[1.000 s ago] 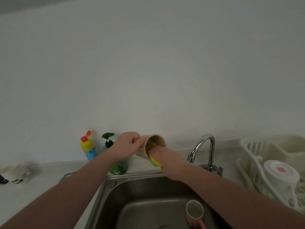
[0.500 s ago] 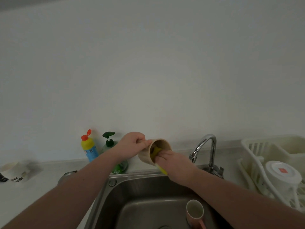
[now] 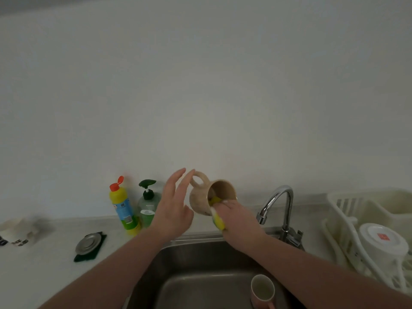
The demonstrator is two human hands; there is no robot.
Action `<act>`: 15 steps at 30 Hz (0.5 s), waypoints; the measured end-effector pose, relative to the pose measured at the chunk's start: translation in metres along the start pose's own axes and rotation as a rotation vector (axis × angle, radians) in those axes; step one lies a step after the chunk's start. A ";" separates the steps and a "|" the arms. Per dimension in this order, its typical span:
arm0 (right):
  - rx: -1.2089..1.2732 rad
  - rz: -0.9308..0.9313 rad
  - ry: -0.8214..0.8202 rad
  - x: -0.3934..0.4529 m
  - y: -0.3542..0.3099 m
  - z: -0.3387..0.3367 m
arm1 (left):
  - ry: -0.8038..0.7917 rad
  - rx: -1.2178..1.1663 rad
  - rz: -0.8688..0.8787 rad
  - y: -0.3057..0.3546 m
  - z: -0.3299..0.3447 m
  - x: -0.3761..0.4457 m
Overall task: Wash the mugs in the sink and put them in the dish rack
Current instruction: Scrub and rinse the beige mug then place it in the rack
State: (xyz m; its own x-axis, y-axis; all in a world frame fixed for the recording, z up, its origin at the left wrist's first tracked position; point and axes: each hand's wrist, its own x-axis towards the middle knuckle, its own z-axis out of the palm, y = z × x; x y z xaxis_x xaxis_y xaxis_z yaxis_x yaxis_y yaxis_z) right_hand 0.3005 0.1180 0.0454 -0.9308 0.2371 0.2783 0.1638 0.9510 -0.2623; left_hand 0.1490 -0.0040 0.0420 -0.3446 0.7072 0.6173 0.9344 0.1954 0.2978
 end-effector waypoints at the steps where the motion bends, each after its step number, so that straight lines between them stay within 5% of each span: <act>1: 0.020 0.017 0.022 0.002 -0.001 -0.001 | 0.007 0.029 0.020 -0.001 0.005 -0.007; 4: 0.063 0.052 0.069 0.004 -0.010 -0.004 | -0.010 0.031 0.100 -0.001 0.018 -0.015; 10: 0.134 0.046 0.115 0.007 -0.031 -0.003 | 0.299 0.039 0.151 0.015 0.021 0.010; 15: 0.154 -0.018 0.097 0.008 -0.028 -0.008 | 0.249 -0.010 0.193 0.005 0.017 0.015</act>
State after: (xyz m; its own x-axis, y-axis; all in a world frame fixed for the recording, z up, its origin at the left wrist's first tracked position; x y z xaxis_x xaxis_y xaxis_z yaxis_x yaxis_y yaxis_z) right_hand 0.2910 0.0945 0.0621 -0.8960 0.2451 0.3703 0.0882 0.9155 -0.3926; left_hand 0.1496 0.0192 0.0406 -0.1733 0.5418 0.8224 0.9843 0.0659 0.1639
